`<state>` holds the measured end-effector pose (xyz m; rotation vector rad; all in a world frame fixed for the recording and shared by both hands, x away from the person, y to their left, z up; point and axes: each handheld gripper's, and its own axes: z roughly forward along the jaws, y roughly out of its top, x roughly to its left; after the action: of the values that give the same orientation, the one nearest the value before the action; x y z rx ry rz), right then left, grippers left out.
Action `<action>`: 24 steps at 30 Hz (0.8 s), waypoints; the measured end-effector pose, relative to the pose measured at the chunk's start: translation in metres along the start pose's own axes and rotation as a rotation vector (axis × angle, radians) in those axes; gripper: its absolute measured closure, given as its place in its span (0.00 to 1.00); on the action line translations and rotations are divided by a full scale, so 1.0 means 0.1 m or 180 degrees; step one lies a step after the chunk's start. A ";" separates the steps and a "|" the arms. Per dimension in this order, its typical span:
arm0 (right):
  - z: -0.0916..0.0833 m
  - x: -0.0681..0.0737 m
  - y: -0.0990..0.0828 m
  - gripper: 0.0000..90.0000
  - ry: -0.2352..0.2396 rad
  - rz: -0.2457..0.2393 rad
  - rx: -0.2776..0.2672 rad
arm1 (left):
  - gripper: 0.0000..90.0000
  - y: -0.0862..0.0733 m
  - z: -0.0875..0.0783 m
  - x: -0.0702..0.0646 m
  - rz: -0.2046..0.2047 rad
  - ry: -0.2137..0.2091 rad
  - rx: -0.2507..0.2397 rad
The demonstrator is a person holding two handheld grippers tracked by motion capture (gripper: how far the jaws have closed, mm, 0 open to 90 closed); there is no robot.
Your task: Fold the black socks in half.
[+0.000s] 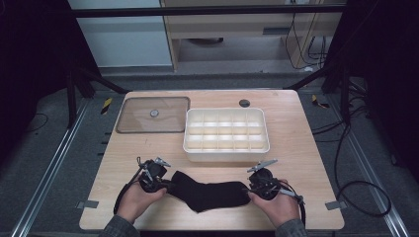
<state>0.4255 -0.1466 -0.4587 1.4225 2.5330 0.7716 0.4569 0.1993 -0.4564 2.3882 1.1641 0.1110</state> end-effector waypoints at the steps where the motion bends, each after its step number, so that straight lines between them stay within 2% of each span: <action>1: 0.01 0.01 0.00 0.74 0.0001 -0.0009 0.0006 | 0.82 0.01 -0.02 0.00 0.0014 0.0011 -0.0004; 6: 0.07 0.03 0.01 0.71 0.0006 -0.0020 0.0015 | 0.82 0.01 -0.06 0.02 0.0013 0.0019 -0.0036; 16: 0.21 0.05 0.05 0.67 0.0047 0.0059 0.0072 | 0.82 -0.02 -0.08 0.07 0.0006 0.0015 -0.0043; 24: 0.26 0.10 0.05 0.77 0.0152 0.0045 0.0110 | 0.82 -0.01 -0.14 0.09 0.0019 0.0027 -0.0095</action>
<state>0.4331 -0.1267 -0.4769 1.4510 2.5868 0.7768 0.4581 0.2120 -0.4456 2.3677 1.1512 0.1395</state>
